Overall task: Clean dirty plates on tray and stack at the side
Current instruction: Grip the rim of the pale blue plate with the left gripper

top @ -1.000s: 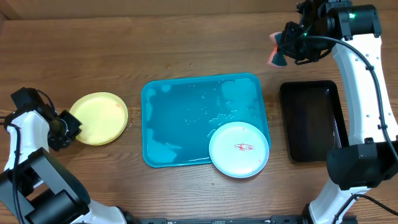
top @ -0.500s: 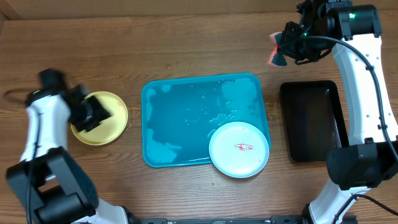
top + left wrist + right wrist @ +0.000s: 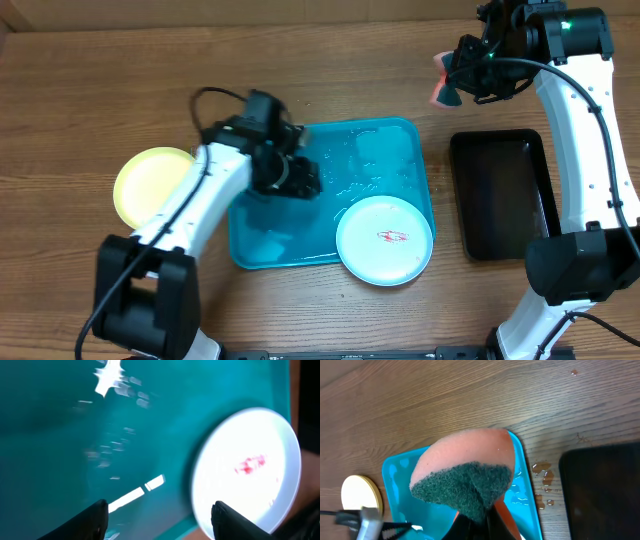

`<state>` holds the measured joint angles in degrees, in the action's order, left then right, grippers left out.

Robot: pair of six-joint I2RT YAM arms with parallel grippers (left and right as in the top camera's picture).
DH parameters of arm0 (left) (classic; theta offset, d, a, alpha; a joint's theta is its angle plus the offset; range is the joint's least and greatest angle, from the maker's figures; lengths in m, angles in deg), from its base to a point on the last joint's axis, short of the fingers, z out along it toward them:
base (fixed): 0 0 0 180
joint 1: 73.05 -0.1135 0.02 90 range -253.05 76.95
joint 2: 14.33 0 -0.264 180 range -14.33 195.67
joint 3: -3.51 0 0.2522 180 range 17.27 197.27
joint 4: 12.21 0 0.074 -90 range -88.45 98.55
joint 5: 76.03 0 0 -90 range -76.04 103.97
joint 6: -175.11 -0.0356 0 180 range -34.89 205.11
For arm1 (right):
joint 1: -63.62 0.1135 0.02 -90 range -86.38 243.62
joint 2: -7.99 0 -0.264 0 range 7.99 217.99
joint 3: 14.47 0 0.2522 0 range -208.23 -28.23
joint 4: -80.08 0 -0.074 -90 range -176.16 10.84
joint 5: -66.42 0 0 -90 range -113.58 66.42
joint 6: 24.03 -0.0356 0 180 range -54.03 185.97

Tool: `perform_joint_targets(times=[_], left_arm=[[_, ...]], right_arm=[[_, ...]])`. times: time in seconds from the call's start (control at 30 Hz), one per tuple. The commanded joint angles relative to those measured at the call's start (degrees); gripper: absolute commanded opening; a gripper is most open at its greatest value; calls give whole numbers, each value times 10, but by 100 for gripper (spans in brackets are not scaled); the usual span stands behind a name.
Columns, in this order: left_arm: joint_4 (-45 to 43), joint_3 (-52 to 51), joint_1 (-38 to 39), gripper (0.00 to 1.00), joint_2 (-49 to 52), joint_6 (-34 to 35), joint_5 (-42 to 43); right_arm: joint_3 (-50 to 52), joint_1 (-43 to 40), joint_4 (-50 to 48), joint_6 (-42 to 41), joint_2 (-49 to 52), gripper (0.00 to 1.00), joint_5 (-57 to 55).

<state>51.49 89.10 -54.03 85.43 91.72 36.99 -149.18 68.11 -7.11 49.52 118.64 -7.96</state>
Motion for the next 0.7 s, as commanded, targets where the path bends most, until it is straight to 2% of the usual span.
perform_joint_targets(times=[0.0,0.23,0.3,0.4,0.53,0.67], left_arm=[[0,8,42,67,27,-4,22],[5,8,128,65,87,-4,3],[10,8,133,63,90,-2,-16],[15,8,133,53,91,-2,-42],[2,5,137,53,102,-2,-102],[-12,4,138,49,130,-2,-105]], right_arm=[[-2,-2,-3,4,-3,4,-2],[-2,-2,-2,4,-3,4,-2],[-2,-2,-2,4,-3,4,-2],[-2,-2,-1,4,-3,4,-2],[-2,-1,0,4,-3,4,-2],[-2,-1,0,4,-3,4,-2]])
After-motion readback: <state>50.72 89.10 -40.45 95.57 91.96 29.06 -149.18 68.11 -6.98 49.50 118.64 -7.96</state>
